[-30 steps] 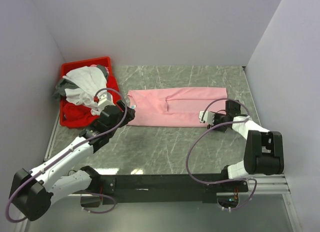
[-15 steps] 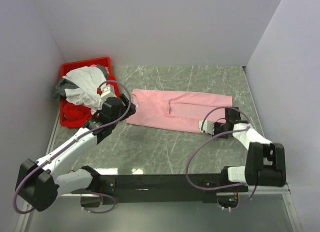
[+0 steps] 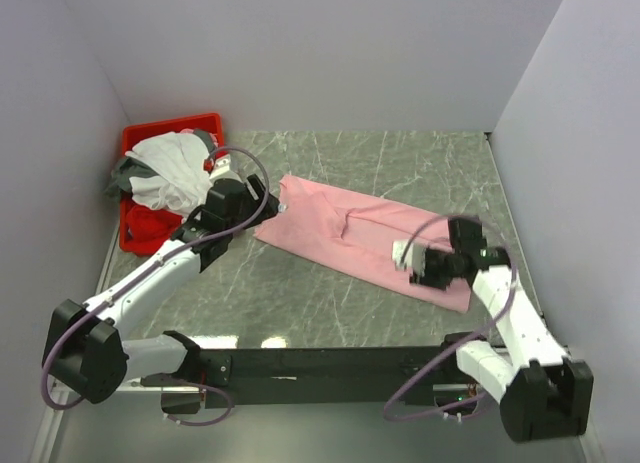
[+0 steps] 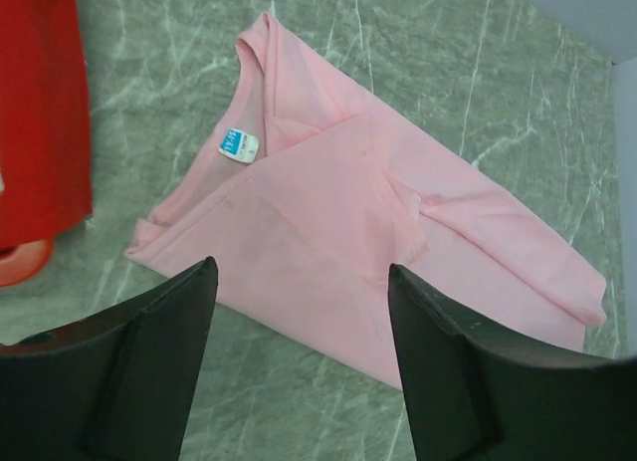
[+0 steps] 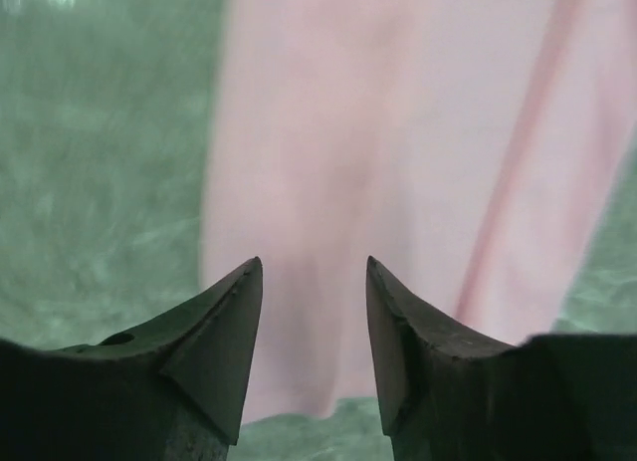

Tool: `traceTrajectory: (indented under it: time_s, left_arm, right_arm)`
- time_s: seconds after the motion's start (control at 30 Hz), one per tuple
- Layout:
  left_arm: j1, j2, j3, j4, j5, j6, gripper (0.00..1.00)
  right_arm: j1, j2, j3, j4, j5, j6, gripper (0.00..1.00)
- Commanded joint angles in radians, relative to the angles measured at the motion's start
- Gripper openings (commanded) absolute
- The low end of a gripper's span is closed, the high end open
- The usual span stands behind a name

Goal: Fold and stack the t-shirts
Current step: Fold the tshirt

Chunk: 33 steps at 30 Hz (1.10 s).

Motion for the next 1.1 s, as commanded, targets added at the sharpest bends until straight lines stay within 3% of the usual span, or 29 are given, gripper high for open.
traceTrajectory:
  time_s: [0.0, 0.07, 0.1, 0.23, 0.3, 0.5, 1.07]
  left_arm:
    - [0.021, -0.084, 0.032, 0.007, 0.025, 0.065, 0.75]
    - [0.027, -0.13, 0.02, -0.002, 0.045, 0.068, 0.77]
    - [0.03, -0.146, 0.001, -0.013, 0.053, 0.063, 0.78]
    - [0.036, -0.237, -0.092, -0.021, 0.096, 0.004, 0.78]
    - [0.036, -0.302, -0.17, -0.002, 0.131, -0.045, 0.79]
    - [0.042, -0.402, -0.273, 0.022, 0.208, -0.105, 0.79]
    - [0.044, -0.321, -0.255, 0.047, 0.253, -0.125, 0.78]
  right_arm:
    - [0.013, 0.245, 0.244, 0.076, -0.216, 0.327, 0.55]
    - [0.028, 0.407, 0.446, 0.073, -0.278, 0.512, 0.61]
    - [0.044, 0.571, 0.521, 0.07, -0.313, 0.58, 0.61]
    - [0.099, 0.953, 0.987, 0.061, -0.365, 0.898, 0.61]
    - [0.116, 1.127, 1.196, 0.069, -0.33, 1.059, 0.64]
    - [0.182, 1.42, 1.546, 0.078, -0.155, 1.285, 0.66]
    - [0.233, 1.596, 1.679, -0.02, -0.08, 1.319, 0.63]
